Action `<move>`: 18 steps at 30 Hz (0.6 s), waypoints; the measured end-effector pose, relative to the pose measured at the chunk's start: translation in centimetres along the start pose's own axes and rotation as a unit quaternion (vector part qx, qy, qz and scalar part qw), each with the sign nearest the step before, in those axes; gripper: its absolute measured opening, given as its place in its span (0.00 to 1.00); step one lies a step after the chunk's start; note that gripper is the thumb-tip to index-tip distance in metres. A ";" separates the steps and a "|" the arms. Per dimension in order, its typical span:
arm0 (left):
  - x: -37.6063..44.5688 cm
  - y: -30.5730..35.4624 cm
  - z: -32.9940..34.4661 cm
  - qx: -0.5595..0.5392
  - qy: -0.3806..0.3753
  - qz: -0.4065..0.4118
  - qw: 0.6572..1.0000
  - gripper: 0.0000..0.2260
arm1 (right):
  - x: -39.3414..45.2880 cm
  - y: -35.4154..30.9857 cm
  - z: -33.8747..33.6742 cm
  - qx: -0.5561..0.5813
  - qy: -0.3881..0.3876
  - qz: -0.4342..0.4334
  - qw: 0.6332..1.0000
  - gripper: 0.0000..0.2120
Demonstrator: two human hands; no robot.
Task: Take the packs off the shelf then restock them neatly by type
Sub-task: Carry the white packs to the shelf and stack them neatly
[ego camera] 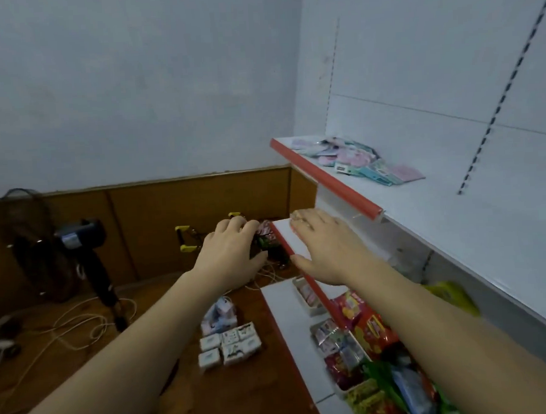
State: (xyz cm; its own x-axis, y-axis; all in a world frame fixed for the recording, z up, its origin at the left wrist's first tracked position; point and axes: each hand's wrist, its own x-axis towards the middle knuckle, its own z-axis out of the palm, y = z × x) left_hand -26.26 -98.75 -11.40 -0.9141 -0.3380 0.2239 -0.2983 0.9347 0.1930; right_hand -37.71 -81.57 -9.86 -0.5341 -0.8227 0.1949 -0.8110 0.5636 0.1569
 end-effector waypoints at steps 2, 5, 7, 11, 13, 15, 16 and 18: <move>0.8 -2.9 1.5 0.004 -0.014 -0.017 1.000 0.29 | 2.8 -1.3 2.3 0.009 -0.012 -0.018 1.000 0.33; 2.5 -6.6 4.5 0.009 -0.044 -0.039 0.998 0.30 | 7.1 -2.7 6.6 0.024 -0.039 -0.054 0.998 0.34; 4.0 -8.9 6.9 0.013 -0.068 -0.055 0.996 0.31 | 10.1 -3.1 9.9 0.038 -0.058 -0.070 0.995 0.34; 8.1 -12.9 12.3 0.009 -0.119 -0.088 0.989 0.31 | 16.0 -2.8 16.7 0.065 -0.097 -0.089 0.989 0.34; 10.3 -14.6 15.0 0.006 -0.142 -0.103 0.984 0.30 | 18.9 -2.3 20.0 0.075 -0.118 -0.095 0.986 0.34; 12.5 -16.2 17.8 0.002 -0.164 -0.112 0.980 0.30 | 21.5 -1.8 23.2 0.077 -0.144 -0.103 0.981 0.34; 13.5 -16.9 19.2 -0.003 -0.174 -0.118 0.978 0.29 | 22.7 -1.6 24.8 0.076 -0.158 -0.107 0.979 0.33; 15.3 -18.3 22.0 -0.012 -0.193 -0.132 0.972 0.29 | 24.8 -1.3 27.9 0.077 -0.185 -0.113 0.973 0.33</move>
State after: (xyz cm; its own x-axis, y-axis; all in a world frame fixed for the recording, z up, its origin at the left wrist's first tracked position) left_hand -40.86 -118.67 -32.54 -0.8431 -0.4950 -0.2102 -0.5340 0.8169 0.2180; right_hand -56.58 -104.80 -32.27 -0.3645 -0.9107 -0.1945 -0.9287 0.3709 0.0036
